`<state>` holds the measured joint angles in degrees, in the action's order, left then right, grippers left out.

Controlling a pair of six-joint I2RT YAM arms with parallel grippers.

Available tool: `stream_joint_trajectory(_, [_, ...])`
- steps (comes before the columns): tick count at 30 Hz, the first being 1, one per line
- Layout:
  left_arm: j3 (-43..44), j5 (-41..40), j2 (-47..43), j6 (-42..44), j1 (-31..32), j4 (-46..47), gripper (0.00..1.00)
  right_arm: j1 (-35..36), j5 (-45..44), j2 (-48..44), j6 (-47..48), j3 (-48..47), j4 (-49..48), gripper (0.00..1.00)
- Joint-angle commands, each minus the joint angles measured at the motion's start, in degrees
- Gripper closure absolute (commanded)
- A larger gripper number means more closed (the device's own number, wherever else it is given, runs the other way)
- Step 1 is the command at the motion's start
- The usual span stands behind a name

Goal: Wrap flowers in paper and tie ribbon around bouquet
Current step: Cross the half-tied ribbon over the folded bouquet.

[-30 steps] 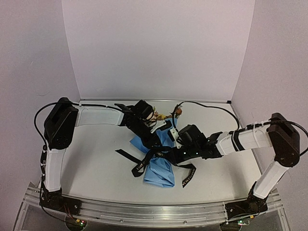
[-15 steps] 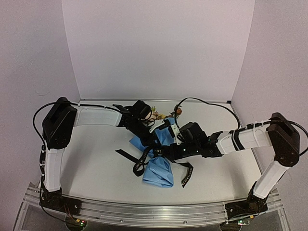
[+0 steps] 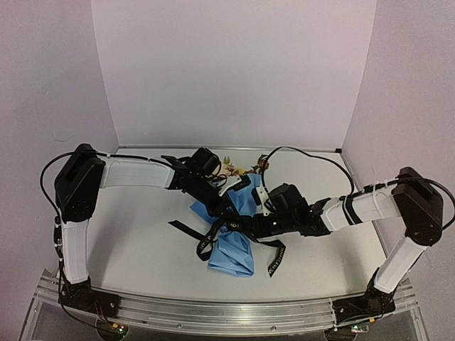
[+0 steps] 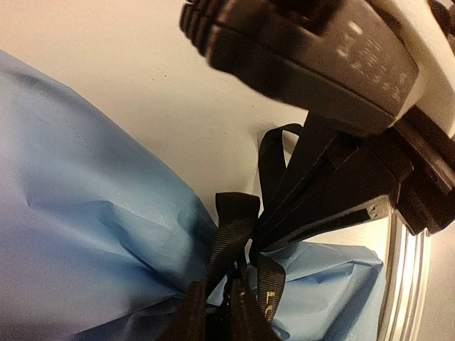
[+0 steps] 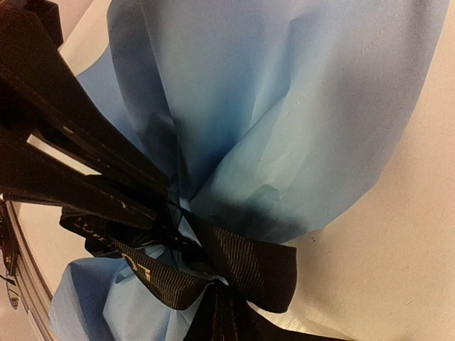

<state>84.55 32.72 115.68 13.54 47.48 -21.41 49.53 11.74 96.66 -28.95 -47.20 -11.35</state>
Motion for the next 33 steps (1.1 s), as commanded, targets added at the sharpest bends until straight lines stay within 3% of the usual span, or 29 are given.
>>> stream_joint_trajectory(1, [1.1, 1.1, -1.9, -0.1, 0.1, 2.2, 0.82, -0.1, 1.1, -0.2, -0.8, 0.5, -2.7, 1.00])
stream_joint_trajectory(10, [5.8, 0.0, 2.1, 1.1, 0.1, -0.5, 0.66, -0.1, 0.0, -2.0, 0.5, 2.3, -2.9, 1.00])
stream_joint_trajectory(23, [7.5, -1.4, 5.7, 2.0, 0.9, -3.5, 0.65, -0.1, -0.4, -1.7, 2.4, 3.2, -5.7, 1.00])
stream_joint_trajectory(25, [7.6, -1.5, 5.8, 2.0, 1.0, -3.4, 0.68, -0.1, -0.5, -1.7, 2.9, 3.2, -5.9, 1.00])
stream_joint_trajectory(33, [5.7, -0.9, 2.7, 1.9, 0.9, -1.3, 0.96, -0.1, -0.9, -1.0, 3.1, 2.7, -7.1, 1.00])
